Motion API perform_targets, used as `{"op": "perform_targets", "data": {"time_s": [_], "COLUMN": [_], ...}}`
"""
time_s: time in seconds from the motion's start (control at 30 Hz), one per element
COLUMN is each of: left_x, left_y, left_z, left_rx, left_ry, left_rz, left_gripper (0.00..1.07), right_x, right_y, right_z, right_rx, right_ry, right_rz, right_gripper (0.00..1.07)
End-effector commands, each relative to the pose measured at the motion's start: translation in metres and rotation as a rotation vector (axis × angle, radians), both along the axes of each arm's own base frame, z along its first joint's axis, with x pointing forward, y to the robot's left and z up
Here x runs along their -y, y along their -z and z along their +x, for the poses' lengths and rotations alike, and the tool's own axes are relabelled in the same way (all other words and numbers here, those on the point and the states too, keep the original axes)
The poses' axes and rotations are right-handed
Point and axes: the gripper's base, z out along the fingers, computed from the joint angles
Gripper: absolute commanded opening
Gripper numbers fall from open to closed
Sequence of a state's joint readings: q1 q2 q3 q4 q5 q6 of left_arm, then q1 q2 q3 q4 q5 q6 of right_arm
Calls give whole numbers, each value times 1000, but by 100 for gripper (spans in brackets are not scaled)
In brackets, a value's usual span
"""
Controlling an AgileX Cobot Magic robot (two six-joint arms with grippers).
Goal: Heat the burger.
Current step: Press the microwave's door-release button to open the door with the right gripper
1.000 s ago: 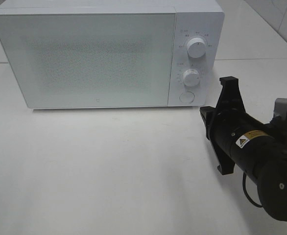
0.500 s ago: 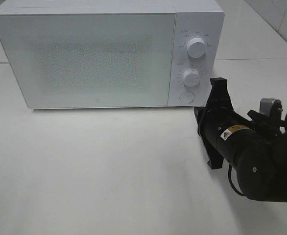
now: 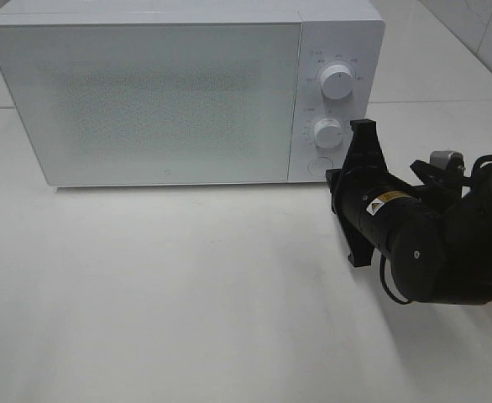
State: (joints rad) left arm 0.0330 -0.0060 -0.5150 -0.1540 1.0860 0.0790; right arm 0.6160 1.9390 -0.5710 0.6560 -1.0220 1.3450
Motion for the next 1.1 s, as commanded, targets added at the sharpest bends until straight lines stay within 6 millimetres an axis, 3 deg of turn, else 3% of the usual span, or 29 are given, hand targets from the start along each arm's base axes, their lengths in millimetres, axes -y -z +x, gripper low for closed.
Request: {"op": "perform_targets", "data": {"time_s": [0.03,1.1], "left_x": [1,1], "left_y": [-1,-1], "left_z": [-2,-2], "left_rx": [29,29], "left_ry": [5,5], "left_rz": [-9,-9], "left_gripper": [100,100], "right_x": [-1,-13], "right_y": [-2,22], "right_z": [6,45], "right_rx": [8,-29], "right_ry": [-18,6], "right_rz": [-11,-1], "right_gripper": [0,0]}}
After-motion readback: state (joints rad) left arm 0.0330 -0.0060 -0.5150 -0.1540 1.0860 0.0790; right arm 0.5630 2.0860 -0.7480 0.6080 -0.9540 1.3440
